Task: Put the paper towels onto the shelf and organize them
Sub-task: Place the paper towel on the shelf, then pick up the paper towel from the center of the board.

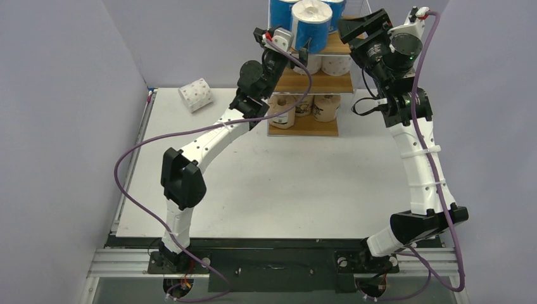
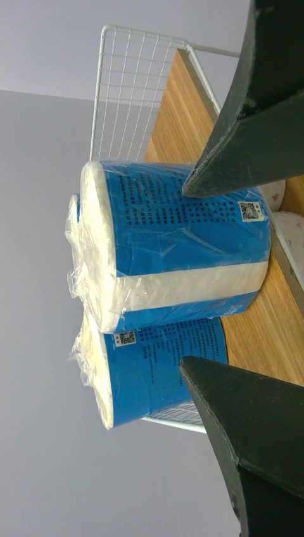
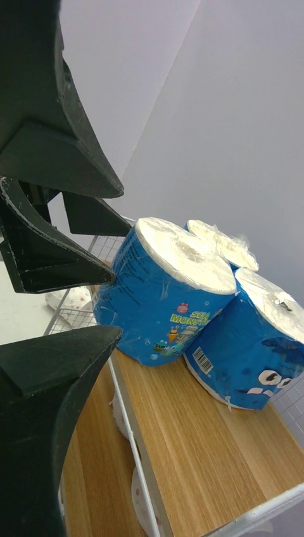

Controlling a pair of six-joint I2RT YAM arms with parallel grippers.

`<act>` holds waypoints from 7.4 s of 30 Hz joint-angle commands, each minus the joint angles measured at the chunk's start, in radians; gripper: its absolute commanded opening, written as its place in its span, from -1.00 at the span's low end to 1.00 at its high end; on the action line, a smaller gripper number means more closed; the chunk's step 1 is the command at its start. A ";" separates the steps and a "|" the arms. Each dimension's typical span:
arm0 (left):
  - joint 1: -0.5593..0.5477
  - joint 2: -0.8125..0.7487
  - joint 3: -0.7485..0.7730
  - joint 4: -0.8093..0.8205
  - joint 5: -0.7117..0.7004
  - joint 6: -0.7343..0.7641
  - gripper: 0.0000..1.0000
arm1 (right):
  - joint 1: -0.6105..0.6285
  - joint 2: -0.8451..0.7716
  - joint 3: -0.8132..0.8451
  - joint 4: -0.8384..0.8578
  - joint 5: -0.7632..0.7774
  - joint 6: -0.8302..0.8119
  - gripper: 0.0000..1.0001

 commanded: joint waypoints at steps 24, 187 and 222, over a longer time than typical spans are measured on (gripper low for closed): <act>-0.042 -0.881 -0.839 -0.060 -0.240 -0.393 0.93 | 0.126 -0.246 -0.420 0.383 0.197 -0.409 0.18; 0.876 0.092 -0.508 -0.087 0.439 -1.031 0.95 | 0.182 -0.943 -1.640 0.334 0.106 -0.256 0.59; 0.856 0.371 -0.209 -0.159 0.535 -0.981 0.82 | 0.136 -0.909 -1.638 0.317 0.134 -0.288 0.58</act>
